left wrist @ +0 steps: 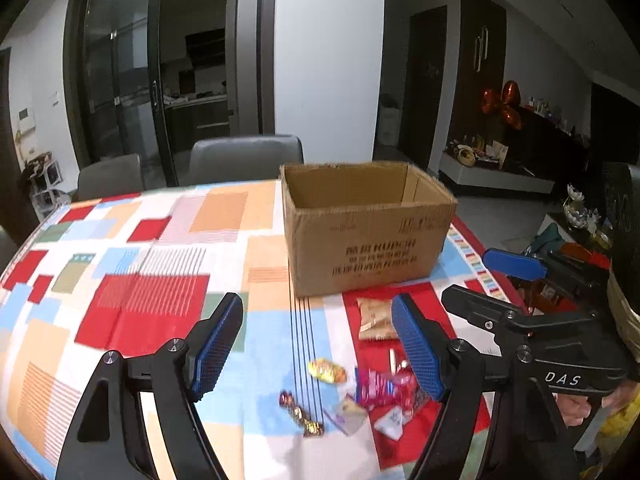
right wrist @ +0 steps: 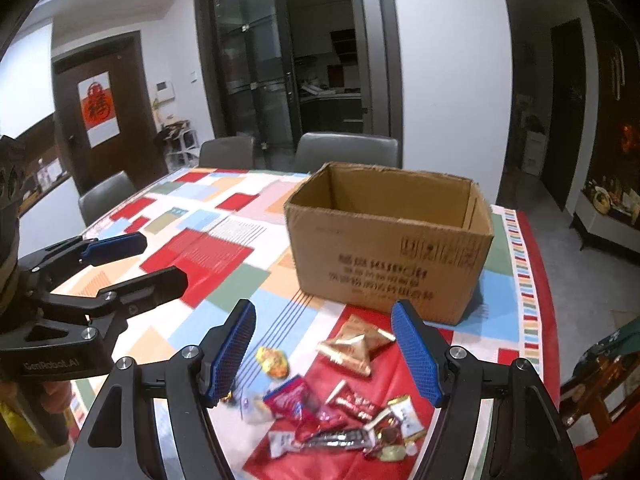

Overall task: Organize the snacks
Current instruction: 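Move both tools back toward the remaining snacks on the table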

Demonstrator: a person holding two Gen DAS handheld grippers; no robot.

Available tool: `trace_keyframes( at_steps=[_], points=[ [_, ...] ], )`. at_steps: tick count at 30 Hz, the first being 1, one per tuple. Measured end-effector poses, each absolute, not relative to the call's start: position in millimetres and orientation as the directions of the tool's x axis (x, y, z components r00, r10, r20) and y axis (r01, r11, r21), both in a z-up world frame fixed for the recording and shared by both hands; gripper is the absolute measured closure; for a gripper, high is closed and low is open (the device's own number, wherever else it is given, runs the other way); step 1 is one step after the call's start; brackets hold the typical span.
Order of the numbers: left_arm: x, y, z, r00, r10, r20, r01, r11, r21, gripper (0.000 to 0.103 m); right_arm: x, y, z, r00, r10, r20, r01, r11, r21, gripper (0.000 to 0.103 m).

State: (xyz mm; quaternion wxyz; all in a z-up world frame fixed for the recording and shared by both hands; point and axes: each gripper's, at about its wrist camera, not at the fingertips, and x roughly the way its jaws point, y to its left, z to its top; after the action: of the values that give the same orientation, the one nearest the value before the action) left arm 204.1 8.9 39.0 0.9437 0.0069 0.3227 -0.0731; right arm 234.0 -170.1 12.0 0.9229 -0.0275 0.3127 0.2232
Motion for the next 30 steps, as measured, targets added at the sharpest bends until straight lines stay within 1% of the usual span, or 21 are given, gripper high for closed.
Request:
trace_keyframes(
  at_steps=[6, 12, 18, 23, 25, 27, 28, 30],
  points=[
    [183, 13, 13, 0.756, -0.122, -0.644, 0.120, 0.992, -0.047, 0.027, 221, -168, -8, 0.673, 0.400, -0.622, -0.449, 0.889, 0.087, 0.032],
    [174, 18, -20, 0.693, -0.114, -0.712, 0.104, 0.993, -0.058, 0.027, 212, -162, -33, 0.627, 0.396, -0.670, -0.463, 0.882, 0.088, 0.032],
    [173, 24, -43, 0.643, -0.115, -0.757, 0.076, 0.993, -0.086, 0.029, 211, -158, -57, 0.574, 0.388, -0.721, -0.472, 0.876, 0.095, 0.032],
    [181, 23, -61, 0.612, -0.105, -0.784, 0.067, 0.994, -0.081, 0.033, 218, -157, -75, 0.518, 0.416, -0.747, -0.483, 0.863, 0.146, 0.032],
    [185, 23, -66, 0.603, -0.104, -0.791, 0.065, 0.995, -0.082, 0.039, 223, -156, -81, 0.499, 0.424, -0.756, -0.486, 0.859, 0.161, 0.032],
    [190, 24, -72, 0.589, -0.109, -0.801, 0.061, 0.994, -0.091, 0.041, 227, -155, -87, 0.482, 0.432, -0.762, -0.489, 0.854, 0.175, 0.032],
    [192, 24, -74, 0.585, -0.109, -0.804, 0.058, 0.994, -0.094, 0.045, 230, -154, -90, 0.471, 0.434, -0.768, -0.487, 0.854, 0.184, 0.033],
    [197, 24, -80, 0.572, -0.115, -0.812, 0.057, 0.993, -0.101, 0.046, 234, -152, -94, 0.453, 0.444, -0.773, -0.494, 0.847, 0.197, 0.035]
  ],
)
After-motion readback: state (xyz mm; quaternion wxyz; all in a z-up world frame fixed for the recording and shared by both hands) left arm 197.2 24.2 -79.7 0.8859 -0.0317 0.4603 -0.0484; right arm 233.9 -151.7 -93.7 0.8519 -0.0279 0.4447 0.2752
